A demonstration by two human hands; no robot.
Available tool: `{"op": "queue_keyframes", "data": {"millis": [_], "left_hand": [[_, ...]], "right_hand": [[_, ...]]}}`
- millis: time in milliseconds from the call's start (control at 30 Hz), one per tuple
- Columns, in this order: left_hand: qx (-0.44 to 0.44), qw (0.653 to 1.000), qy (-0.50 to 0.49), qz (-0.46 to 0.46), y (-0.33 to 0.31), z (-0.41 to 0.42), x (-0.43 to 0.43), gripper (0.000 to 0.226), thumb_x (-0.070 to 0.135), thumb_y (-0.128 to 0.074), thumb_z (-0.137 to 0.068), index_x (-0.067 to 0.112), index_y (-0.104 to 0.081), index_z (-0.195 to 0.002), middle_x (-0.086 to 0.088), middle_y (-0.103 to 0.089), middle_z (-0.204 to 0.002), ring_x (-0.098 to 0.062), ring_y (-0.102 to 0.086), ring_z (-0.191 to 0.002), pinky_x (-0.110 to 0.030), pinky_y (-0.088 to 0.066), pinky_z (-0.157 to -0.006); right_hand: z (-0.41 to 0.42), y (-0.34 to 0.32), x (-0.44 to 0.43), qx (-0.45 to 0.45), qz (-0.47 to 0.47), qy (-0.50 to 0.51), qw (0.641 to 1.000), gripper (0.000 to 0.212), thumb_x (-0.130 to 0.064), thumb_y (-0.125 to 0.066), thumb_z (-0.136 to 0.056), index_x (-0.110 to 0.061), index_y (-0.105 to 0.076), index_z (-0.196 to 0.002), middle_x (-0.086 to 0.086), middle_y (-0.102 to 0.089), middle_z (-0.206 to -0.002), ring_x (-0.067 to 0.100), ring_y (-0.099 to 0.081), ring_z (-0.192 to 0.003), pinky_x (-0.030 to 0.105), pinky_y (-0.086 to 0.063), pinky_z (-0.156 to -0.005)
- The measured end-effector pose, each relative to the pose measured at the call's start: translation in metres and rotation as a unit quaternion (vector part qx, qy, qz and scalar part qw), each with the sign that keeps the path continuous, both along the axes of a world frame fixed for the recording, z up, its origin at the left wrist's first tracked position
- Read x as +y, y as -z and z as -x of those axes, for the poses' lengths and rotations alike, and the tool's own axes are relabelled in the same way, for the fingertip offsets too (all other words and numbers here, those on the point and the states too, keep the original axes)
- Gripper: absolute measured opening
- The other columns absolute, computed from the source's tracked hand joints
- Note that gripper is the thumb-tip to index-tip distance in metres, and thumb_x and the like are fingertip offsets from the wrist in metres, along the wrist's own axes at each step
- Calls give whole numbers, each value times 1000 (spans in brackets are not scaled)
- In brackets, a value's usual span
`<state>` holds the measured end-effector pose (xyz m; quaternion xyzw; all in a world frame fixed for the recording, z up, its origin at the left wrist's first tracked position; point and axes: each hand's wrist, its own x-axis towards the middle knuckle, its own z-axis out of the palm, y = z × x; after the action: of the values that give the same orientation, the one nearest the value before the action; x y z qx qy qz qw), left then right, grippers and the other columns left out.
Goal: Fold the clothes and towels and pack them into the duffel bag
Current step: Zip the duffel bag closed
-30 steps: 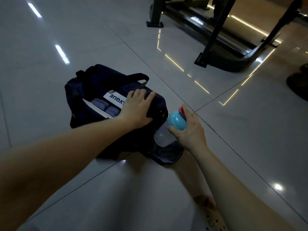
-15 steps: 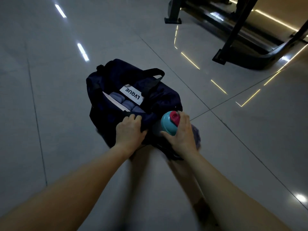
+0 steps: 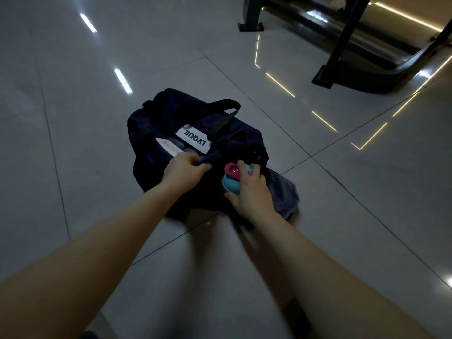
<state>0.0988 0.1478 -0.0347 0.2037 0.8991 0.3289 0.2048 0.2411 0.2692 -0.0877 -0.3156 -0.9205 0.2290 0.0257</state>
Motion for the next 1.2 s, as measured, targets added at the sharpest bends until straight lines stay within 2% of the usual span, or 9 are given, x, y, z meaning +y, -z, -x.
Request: {"op": "queue_keyframes", "data": {"millis": [33, 100, 167, 300, 467, 567, 800, 1000, 1200], "left_hand": [[143, 989, 2, 37, 5, -2, 0, 24, 37, -77, -82, 18, -62, -89, -4, -65, -92, -26, -63, -85, -46, -56, -80], [386, 919, 65, 46, 15, -12, 1, 25, 23, -76, -79, 14, -53, -86, -7, -57, -88, -28, -54, -80, -45, -48, -72], [475, 865, 161, 27, 18, -28, 4, 22, 14, -76, -77, 13, -55, -79, -8, -58, -74, -31, -56, -68, -40, -46, -60], [406, 888, 190, 98, 32, -40, 11, 28, 28, -83, -74, 13, -60, -66, -9, -63, -59, -32, -63, -54, -33, -46, -51], [375, 889, 190, 184, 20, -29, 23, 26, 41, -66, -91, 15, -68, -93, -6, -69, -90, -29, -68, -85, -32, -37, -66], [366, 892, 177, 198, 22, -24, 24, 32, 48, -67, -89, 16, -68, -95, -6, -70, -93, -28, -68, -88, -34, -46, -71], [361, 894, 181, 192, 29, -21, 28, 18, 32, -62, -92, 16, -70, -91, -6, -71, -89, -29, -67, -86, -36, -43, -74], [255, 943, 167, 133, 22, -17, 34, 14, 30, -60, -86, 18, -66, -82, -3, -67, -84, -28, -64, -82, -33, -40, -65], [169, 974, 143, 49, 6, -17, 19, 19, 36, -67, -88, 21, -69, -77, 7, -64, -71, -15, -62, -72, -33, -51, -69]], "right_hand": [[2, -1, 1, -4, -1, -3, 1000, 95, -42, -76, -84, -28, -15, -156, 12, -19, -151, 38, -40, -126, 47, -50, -93], [4, -1, 2, -9, -2, -5, 1000, 96, -44, -75, -85, -28, -13, -156, 13, -18, -152, 38, -39, -127, 47, -51, -92], [3, -1, 3, -15, 0, -2, 1000, 94, -45, -73, -86, -28, -13, -156, 13, -18, -152, 39, -41, -127, 48, -52, -90], [2, 0, 8, -22, 34, 8, 999, 91, -46, -71, -86, -33, -12, -155, 14, -18, -151, 42, -54, -116, 46, -54, -90], [-1, -2, 14, -29, 77, 14, 996, 99, -46, -75, -84, -42, -8, -157, 13, -19, -153, 40, -60, -112, 44, -53, -94], [-3, -2, 16, -24, 86, 10, 996, 100, -44, -76, -83, -46, -8, -155, 10, -19, -154, 40, -60, -113, 45, -53, -95], [-6, 1, 20, -18, 105, 8, 994, 99, -45, -75, -83, -44, -8, -155, 7, -17, -154, 37, -59, -117, 45, -53, -96], [-9, -1, 20, 3, 110, 18, 994, 72, -58, -48, -97, -36, -14, -156, 10, -21, -153, 40, -56, -117, 42, -49, -91], [-6, -13, 29, -15, 87, -30, 996, 71, -54, -52, -98, -32, -19, -156, 12, -24, -150, 42, -56, -117, 46, -49, -98]]}}
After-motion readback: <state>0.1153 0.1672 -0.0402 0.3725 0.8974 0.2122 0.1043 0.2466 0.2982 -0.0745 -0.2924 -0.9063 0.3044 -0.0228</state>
